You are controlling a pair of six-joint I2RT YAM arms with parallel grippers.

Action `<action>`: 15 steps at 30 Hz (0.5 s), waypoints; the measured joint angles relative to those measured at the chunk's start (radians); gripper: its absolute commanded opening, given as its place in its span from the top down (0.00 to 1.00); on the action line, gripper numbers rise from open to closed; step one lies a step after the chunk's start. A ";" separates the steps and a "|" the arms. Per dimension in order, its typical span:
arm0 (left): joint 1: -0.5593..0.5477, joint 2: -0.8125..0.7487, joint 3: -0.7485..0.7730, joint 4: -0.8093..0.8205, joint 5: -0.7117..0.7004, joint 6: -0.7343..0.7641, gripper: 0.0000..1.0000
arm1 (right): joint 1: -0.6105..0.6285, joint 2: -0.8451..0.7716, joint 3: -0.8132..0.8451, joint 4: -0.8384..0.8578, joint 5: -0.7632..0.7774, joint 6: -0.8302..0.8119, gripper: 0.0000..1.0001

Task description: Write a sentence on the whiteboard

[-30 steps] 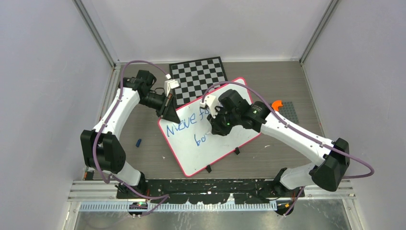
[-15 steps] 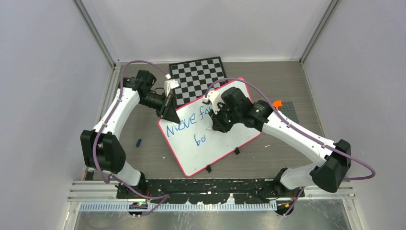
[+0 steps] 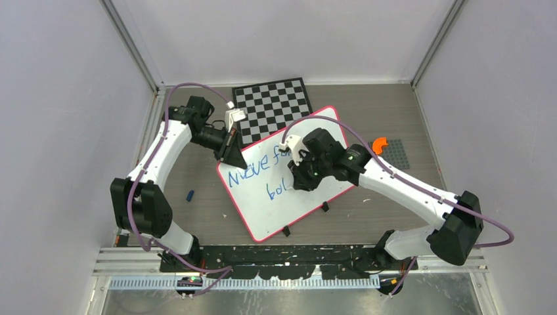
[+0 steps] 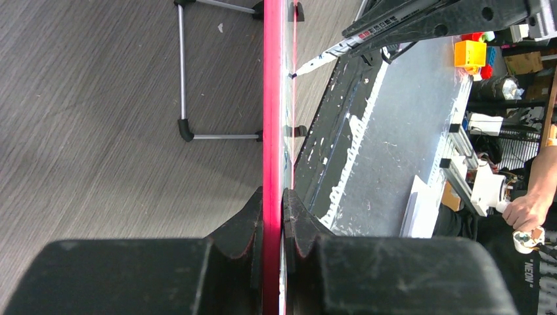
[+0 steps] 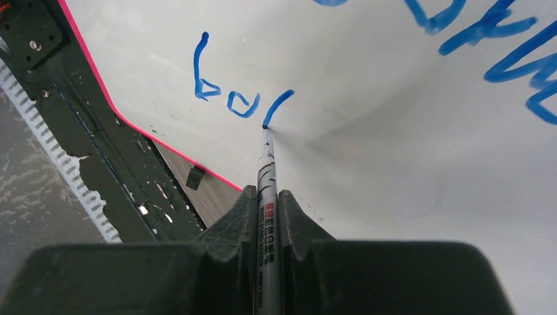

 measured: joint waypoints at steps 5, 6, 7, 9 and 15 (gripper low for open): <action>0.000 0.000 0.000 0.000 0.002 0.000 1.00 | 0.000 -0.006 -0.028 -0.009 -0.008 -0.003 1.00; 0.000 0.000 0.000 0.000 0.003 0.000 1.00 | 0.000 -0.007 -0.028 -0.012 -0.007 -0.004 1.00; 0.000 0.000 0.000 0.000 0.003 0.000 1.00 | 0.000 -0.008 -0.028 -0.014 -0.006 -0.007 1.00; 0.000 0.000 0.000 0.000 0.004 0.000 1.00 | 0.000 -0.009 -0.024 -0.028 0.002 -0.015 1.00; 0.000 0.000 0.000 0.000 0.006 0.000 1.00 | -0.009 -0.016 0.026 -0.061 0.032 -0.031 1.00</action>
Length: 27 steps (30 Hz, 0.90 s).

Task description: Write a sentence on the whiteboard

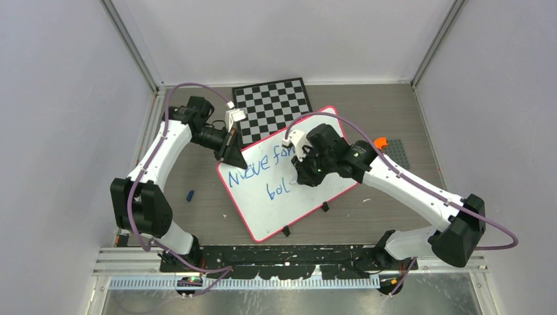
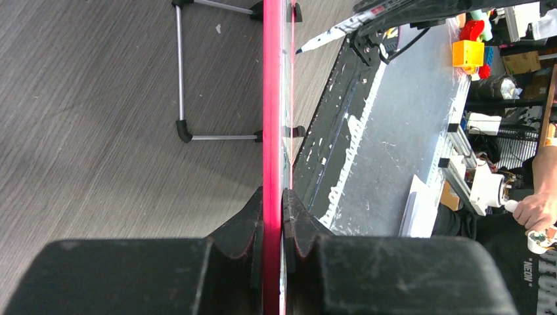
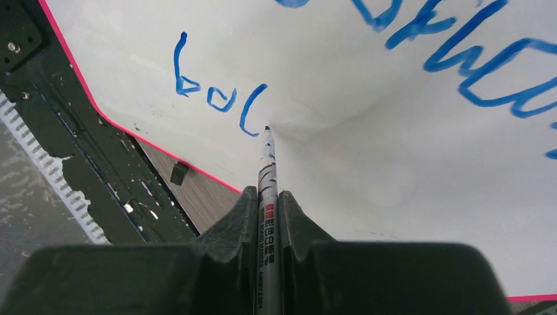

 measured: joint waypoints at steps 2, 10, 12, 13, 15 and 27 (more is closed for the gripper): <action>0.000 0.000 0.000 0.000 0.000 0.000 1.00 | -0.005 -0.006 0.015 0.000 0.007 -0.002 1.00; 0.000 0.000 0.000 0.000 0.000 0.000 1.00 | -0.006 -0.007 0.027 0.001 0.042 -0.004 1.00; 0.000 0.000 0.000 0.000 0.000 0.000 1.00 | -0.006 -0.002 0.028 0.002 0.048 -0.004 1.00; 0.000 0.000 0.000 0.000 0.000 0.000 1.00 | -0.006 0.002 0.028 0.002 0.051 -0.004 1.00; 0.000 0.000 0.000 0.000 0.000 0.000 1.00 | -0.006 0.009 0.031 0.002 0.051 -0.004 1.00; 0.000 0.000 0.000 0.000 0.000 0.000 1.00 | -0.006 0.021 0.056 0.002 0.042 -0.003 1.00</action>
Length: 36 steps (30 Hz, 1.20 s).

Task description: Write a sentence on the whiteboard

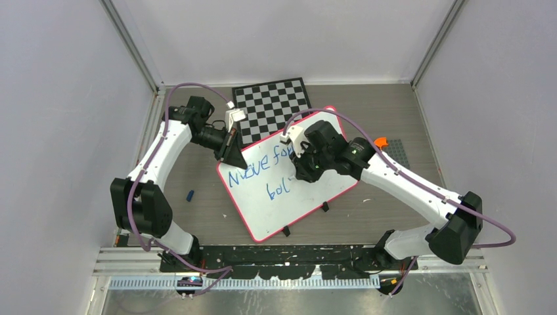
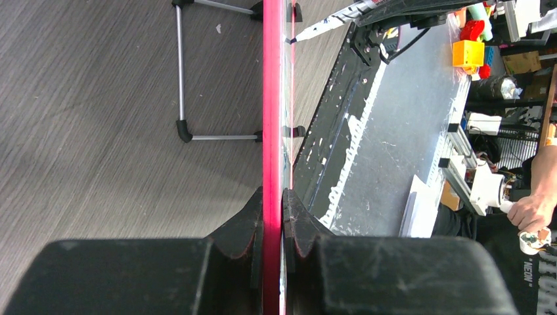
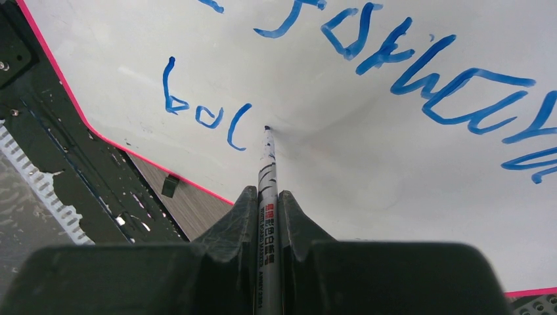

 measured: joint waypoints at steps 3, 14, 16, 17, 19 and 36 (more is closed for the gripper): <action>0.000 0.000 0.000 0.000 0.000 0.000 1.00 | 0.000 0.000 -0.004 0.003 -0.001 0.000 1.00; 0.000 0.000 -0.002 0.002 0.000 0.000 1.00 | 0.006 -0.001 -0.063 0.002 -0.038 0.000 1.00; 0.000 0.000 -0.002 0.002 0.000 0.000 1.00 | 0.006 -0.001 -0.065 -0.002 -0.037 -0.001 1.00; 0.000 0.000 -0.002 0.002 0.000 0.000 1.00 | 0.006 -0.002 -0.065 -0.002 -0.037 -0.002 1.00; 0.000 0.000 -0.002 0.002 0.000 0.000 1.00 | 0.005 -0.003 -0.065 -0.005 -0.035 -0.005 1.00; 0.000 0.000 -0.002 0.002 0.001 0.000 1.00 | -0.053 -0.002 0.054 -0.018 0.011 -0.023 1.00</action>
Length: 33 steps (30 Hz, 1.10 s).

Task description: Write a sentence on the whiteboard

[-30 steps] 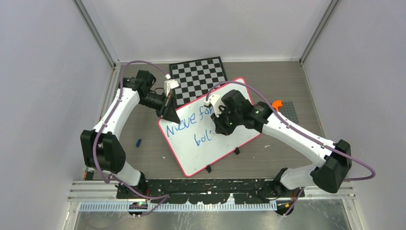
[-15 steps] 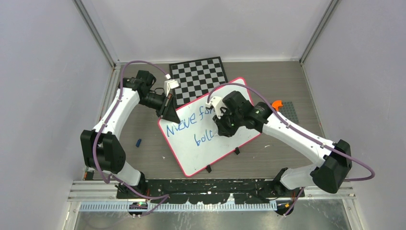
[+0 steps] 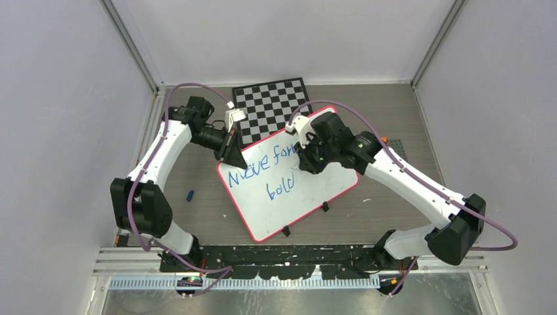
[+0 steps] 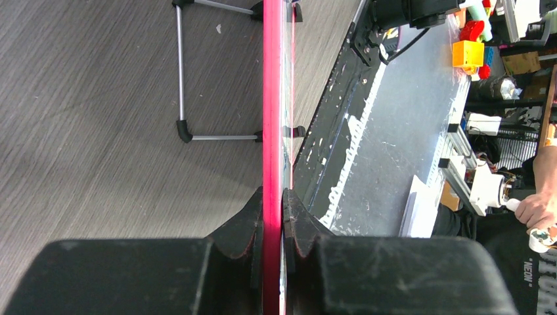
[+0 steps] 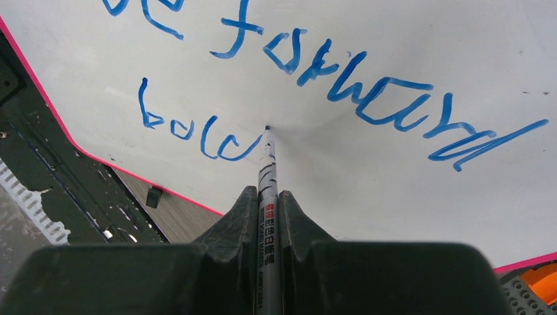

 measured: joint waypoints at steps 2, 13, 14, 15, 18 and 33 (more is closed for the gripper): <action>0.000 0.000 0.000 0.000 0.000 0.000 1.00 | 0.000 0.000 0.000 0.001 0.000 0.000 1.00; 0.000 -0.002 -0.001 0.001 -0.001 0.000 1.00 | 0.002 -0.012 -0.102 -0.006 -0.045 0.003 1.00; 0.000 -0.002 -0.001 0.001 -0.001 0.000 1.00 | 0.002 -0.012 -0.111 -0.012 -0.048 0.004 1.00; 0.000 -0.002 -0.001 0.001 -0.001 0.000 1.00 | 0.002 -0.012 -0.117 -0.016 -0.051 0.004 1.00; 0.000 -0.002 -0.001 0.001 -0.001 0.000 1.00 | 0.002 -0.013 -0.123 -0.026 -0.052 0.002 1.00; 0.000 -0.003 -0.001 0.000 -0.001 0.000 1.00 | -0.025 -0.055 -0.028 -0.061 -0.024 -0.007 1.00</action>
